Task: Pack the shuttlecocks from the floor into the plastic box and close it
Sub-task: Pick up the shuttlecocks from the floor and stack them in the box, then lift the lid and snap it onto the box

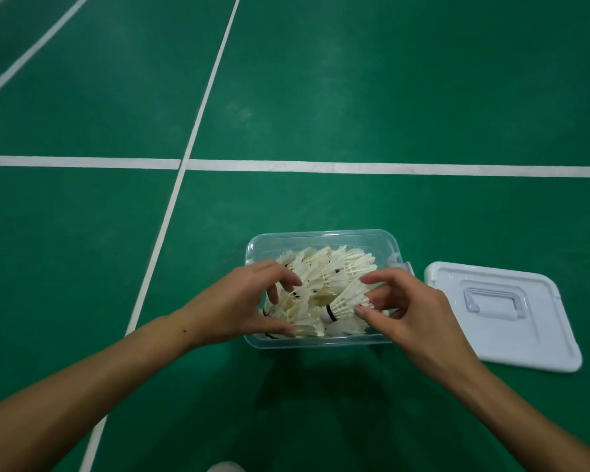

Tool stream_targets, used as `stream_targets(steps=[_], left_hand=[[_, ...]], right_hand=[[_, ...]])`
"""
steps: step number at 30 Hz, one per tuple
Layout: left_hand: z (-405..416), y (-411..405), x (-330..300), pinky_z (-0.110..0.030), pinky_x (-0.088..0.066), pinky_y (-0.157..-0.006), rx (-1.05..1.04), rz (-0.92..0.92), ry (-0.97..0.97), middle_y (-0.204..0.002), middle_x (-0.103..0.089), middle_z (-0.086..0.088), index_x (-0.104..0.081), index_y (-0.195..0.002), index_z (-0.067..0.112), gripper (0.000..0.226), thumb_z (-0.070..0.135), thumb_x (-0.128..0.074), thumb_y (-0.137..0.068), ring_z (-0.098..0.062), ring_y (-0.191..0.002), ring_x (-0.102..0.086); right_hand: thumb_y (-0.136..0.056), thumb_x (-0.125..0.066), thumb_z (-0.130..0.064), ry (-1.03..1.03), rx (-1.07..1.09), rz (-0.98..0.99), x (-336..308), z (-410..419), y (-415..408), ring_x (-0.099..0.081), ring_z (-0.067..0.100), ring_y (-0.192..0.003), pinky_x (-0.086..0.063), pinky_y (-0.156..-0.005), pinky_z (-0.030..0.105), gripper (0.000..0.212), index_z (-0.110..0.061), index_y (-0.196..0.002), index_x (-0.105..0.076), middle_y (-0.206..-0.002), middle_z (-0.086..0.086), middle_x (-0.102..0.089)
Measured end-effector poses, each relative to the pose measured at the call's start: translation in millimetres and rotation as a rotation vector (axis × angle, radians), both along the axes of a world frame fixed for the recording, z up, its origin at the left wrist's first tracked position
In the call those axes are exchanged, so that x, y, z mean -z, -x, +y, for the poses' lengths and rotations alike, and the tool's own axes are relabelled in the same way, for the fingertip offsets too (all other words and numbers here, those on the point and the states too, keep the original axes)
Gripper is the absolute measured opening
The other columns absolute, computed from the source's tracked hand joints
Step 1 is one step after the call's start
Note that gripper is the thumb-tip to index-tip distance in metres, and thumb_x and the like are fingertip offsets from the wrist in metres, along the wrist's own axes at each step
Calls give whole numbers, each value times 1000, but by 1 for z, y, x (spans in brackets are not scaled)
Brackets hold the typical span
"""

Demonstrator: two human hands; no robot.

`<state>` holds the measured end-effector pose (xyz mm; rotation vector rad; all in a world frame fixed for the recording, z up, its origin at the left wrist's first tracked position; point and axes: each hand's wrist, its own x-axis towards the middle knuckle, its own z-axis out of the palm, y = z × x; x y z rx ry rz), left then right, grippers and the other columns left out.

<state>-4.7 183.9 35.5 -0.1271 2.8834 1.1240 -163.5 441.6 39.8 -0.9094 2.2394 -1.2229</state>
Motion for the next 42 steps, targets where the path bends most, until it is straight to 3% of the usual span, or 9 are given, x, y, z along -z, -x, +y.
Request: stream_targets(steps=[5,8,11,16,22,27,35,39,42], left_hand=[[11,9,12,-26,-56,-73,-17,9,85,-104,-66,23,-65,-117,34,55,61,-84,-73,0,-86,-64],[18,13,15,-28,-57,-72,-41,31,102,-100,-68,21,-67,-112,33,54,68,-78,-72,-1,-80,-63],[24,16,16,-27,-56,-70,-56,38,156,-99,-68,20,-68,-109,33,54,69,-79,-71,0,-78,-62],[27,18,19,-30,-55,-65,-57,28,242,-98,-68,21,-67,-107,36,51,70,-80,-72,4,-77,-58],[41,25,21,-36,-56,-64,-71,-23,312,-95,-66,19,-69,-106,33,49,67,-81,-73,-2,-77,-55],[37,27,8,-27,-53,-72,-68,-126,269,-95,-60,23,-67,-110,35,51,67,-82,-73,1,-79,-54],[31,40,-36,-30,-54,-74,-28,-176,431,-115,-60,25,-56,-125,45,71,88,-66,-70,2,-87,-57],[65,71,-54,-29,-56,-74,-109,18,281,-108,-61,23,-60,-118,42,66,88,-63,-71,2,-84,-62],[113,103,-49,-30,-55,-85,-93,109,101,-116,-63,17,-62,-124,34,69,81,-69,-74,-1,-90,-61]], right_hand=[[-79,-92,-22,-17,8,-175,9,-5,1,-75,12,-77,-64,-75,34,38,-37,-105,-68,-86,-7,-75],[-81,-91,-15,6,19,-320,12,-3,5,-75,28,-75,-66,-73,45,38,-35,-101,-67,-84,7,-73],[-82,-89,-10,16,-1,-378,15,-1,5,-74,37,-77,-65,-72,37,35,-28,-102,-67,-84,13,-74],[-80,-91,-17,-74,-32,-381,19,-8,1,-75,15,-76,-62,-78,37,33,-27,-101,-67,-82,5,-80],[-78,-93,-25,-317,-138,-318,25,-27,0,-77,9,-80,-61,-87,43,39,-26,-104,-64,-81,-11,-81],[-81,-90,-9,-250,-181,-464,13,-16,6,-78,7,-87,-62,-81,27,46,-19,-119,-66,-90,-5,-82],[-85,-86,-9,-78,-101,-320,-17,20,10,-77,9,-103,-63,-89,33,38,-22,-117,-71,-105,-9,-82],[-85,-85,-4,14,12,-297,-28,50,30,-77,12,-104,-62,-87,30,33,-16,-112,-72,-103,-2,-83],[-86,-85,-6,35,131,-257,-27,82,56,-78,12,-102,-60,-88,27,30,-15,-112,-72,-101,-2,-83]])
